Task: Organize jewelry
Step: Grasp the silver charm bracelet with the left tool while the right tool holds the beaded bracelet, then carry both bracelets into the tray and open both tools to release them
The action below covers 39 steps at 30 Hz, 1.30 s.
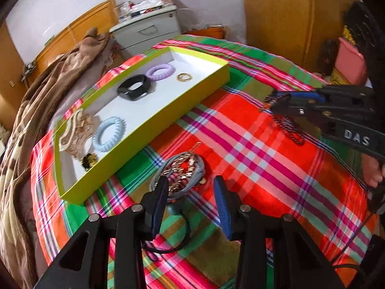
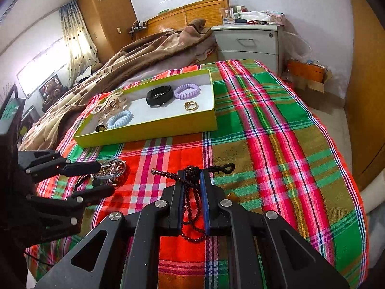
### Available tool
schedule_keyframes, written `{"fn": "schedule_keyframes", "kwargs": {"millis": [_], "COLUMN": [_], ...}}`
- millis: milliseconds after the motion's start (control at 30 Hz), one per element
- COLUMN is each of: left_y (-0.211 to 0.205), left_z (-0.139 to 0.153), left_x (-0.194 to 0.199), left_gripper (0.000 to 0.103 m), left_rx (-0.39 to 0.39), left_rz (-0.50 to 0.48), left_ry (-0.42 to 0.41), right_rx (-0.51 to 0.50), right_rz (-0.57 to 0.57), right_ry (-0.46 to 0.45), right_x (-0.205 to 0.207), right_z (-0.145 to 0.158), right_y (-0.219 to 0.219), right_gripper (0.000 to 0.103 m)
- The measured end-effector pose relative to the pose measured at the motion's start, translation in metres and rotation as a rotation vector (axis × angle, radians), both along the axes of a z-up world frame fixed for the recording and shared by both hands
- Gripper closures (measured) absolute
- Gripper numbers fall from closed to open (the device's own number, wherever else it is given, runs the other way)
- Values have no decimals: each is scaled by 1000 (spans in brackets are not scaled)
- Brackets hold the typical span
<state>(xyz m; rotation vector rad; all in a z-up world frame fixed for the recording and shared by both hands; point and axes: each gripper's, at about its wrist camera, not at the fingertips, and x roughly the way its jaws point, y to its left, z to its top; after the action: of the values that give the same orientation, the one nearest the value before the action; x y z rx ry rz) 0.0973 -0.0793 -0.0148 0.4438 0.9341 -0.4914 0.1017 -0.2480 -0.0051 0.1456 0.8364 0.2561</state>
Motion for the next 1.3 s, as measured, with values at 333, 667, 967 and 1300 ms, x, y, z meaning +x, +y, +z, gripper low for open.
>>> {"fn": "schedule_keyframes", "kwargs": {"millis": [333,667,967,1300], "left_y": [8,45,63,83], "left_z": [12,33,28,36], "left_x": [8,13,18,24], "left_gripper": [100,100,100,100], "left_rx": [-128,-468,-560,-574], "left_rz": [41,100,165,210], "left_ry": [42,116,154,115], "right_rx": [5,-8,-21,-49], "right_rz": [-15,-15,-8,14], "right_ry": [0,7,8,-16], "right_x": [0,3,6,16], "right_z": [0,0,-1,13], "right_y": [-4,-1,6,21], "right_gripper": [90,90,90,90]}}
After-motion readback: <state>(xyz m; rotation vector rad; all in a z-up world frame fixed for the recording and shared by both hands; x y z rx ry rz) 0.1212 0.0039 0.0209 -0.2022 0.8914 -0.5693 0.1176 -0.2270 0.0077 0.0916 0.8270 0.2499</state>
